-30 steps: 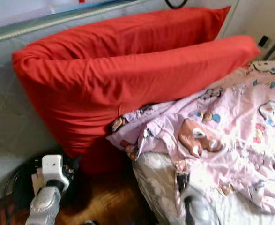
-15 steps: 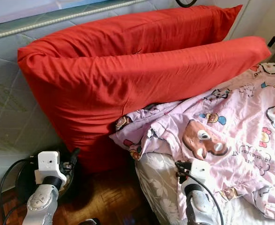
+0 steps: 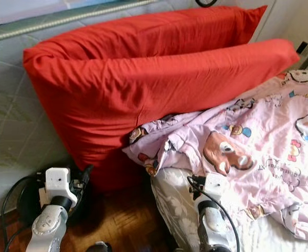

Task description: Clean up the room

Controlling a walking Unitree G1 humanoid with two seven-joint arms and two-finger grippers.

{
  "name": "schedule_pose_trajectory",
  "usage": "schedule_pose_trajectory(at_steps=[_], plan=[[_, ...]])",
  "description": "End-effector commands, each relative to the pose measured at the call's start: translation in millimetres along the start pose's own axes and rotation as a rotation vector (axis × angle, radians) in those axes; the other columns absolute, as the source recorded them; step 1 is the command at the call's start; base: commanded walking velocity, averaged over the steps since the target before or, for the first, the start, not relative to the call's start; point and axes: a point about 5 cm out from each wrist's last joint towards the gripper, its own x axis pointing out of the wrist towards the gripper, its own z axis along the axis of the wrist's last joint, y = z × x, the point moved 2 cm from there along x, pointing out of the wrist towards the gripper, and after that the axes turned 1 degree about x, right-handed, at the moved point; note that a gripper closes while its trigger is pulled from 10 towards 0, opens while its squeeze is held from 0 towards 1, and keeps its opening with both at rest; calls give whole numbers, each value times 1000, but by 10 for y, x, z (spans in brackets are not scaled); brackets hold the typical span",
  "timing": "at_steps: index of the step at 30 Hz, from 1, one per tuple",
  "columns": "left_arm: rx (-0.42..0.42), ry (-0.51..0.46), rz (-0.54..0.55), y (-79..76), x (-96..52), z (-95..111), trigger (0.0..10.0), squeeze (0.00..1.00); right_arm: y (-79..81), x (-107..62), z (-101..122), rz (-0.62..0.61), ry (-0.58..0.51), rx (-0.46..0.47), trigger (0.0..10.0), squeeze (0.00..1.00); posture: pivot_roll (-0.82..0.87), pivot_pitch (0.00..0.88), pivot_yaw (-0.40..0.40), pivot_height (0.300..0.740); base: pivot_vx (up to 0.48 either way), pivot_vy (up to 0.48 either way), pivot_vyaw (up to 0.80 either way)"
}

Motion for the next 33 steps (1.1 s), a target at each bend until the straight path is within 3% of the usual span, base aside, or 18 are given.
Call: schedule_pose_trajectory(at_steps=[1,4,11,18,23,30,33], plan=[[4,21,1,3,-39,-40,10000,0,5,-5,-20,-4,12,4,10000,0,74,172,-12,684,0,0,0],[2,23,7,10,-36,-32,10000,0,34,-4,15,1,-17,14,10000,0,76,182,-14,665,0,0,0],[1,30,4,3,-14,-20,10000,0,116,38,72,13,-23,42,10000,0,81,202,-14,665,0,118,-78],[2,26,-6,-18,-17,-14,10000,0,98,51,95,-7,-27,55,10000,0,83,211,-13,665,0,0,-562],[-2,28,-8,-35,-12,1,10000,0,90,65,117,0,-27,66,10000,0,84,216,-12,665,0,0,0],[-3,28,-9,-40,-12,8,10000,0,96,64,110,1,-23,57,10000,0,86,219,-11,621,0,0,0],[-3,28,-10,-42,-11,8,10000,0,93,63,118,-2,-30,54,10000,0,87,220,-10,621,0,0,0]])
